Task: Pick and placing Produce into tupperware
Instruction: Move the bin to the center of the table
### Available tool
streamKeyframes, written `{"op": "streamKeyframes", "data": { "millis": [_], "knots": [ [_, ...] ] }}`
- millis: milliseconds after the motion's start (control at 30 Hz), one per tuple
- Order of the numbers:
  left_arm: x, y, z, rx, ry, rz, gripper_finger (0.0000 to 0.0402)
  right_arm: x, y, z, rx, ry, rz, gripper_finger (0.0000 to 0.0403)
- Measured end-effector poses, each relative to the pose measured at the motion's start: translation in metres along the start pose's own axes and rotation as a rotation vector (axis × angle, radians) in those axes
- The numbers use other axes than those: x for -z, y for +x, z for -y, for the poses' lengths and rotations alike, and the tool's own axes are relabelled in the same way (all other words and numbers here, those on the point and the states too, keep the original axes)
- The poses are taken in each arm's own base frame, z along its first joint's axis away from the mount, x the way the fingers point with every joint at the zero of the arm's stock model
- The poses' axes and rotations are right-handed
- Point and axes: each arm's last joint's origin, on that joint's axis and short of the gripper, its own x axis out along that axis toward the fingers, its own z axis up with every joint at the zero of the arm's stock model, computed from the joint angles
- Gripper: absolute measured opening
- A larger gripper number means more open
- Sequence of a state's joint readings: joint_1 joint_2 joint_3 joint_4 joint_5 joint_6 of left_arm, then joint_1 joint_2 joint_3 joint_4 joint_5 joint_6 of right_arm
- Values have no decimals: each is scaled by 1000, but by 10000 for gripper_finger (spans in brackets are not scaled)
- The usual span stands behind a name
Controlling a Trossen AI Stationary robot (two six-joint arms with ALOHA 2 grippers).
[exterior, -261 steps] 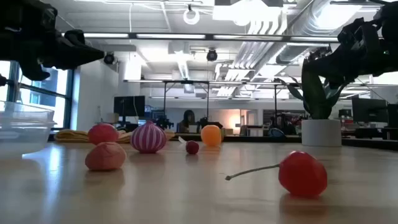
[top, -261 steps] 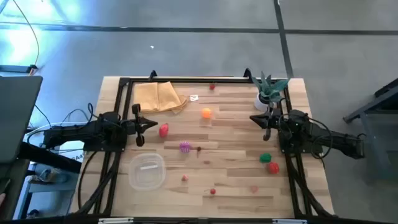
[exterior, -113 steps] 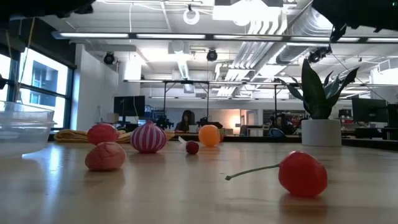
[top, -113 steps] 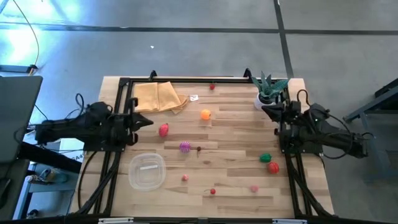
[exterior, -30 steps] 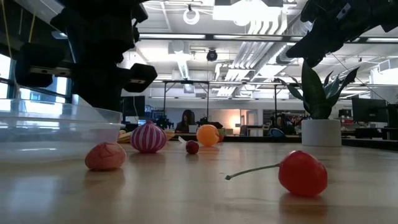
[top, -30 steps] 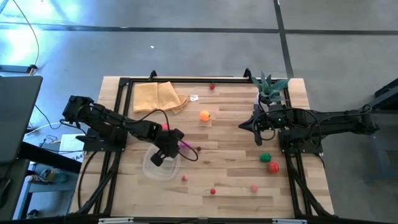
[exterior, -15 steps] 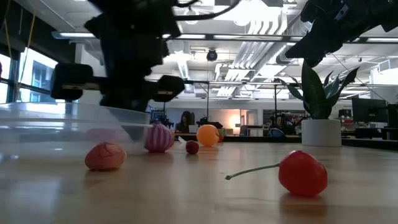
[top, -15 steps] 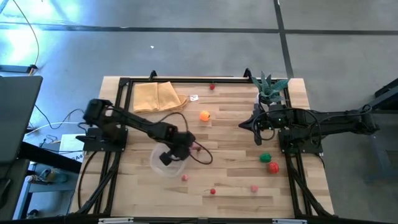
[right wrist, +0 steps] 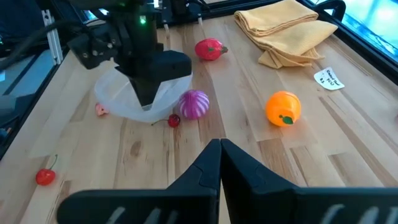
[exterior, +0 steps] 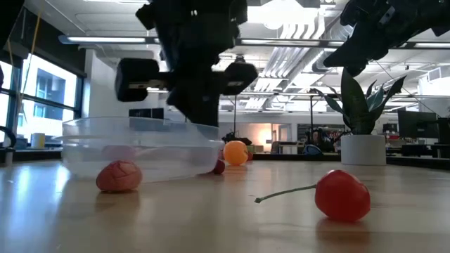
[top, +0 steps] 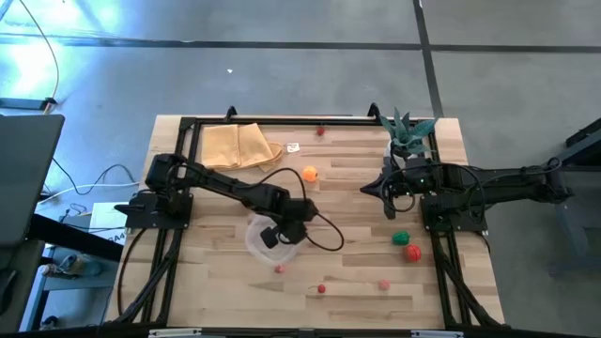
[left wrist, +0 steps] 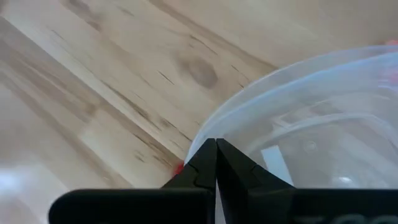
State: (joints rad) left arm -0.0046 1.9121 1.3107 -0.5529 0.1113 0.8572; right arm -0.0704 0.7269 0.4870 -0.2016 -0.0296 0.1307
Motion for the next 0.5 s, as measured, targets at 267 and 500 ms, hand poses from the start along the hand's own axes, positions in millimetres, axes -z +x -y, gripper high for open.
{"op": "streamKeyframes", "data": {
  "millis": [267,500],
  "knots": [
    [3,-11,-1,24,-6,-128,1,0,0,0,0,0,-1,0],
    [8,-15,8,146,-80,-164,1,0,0,0,0,0,-1,0]
  ]
}}
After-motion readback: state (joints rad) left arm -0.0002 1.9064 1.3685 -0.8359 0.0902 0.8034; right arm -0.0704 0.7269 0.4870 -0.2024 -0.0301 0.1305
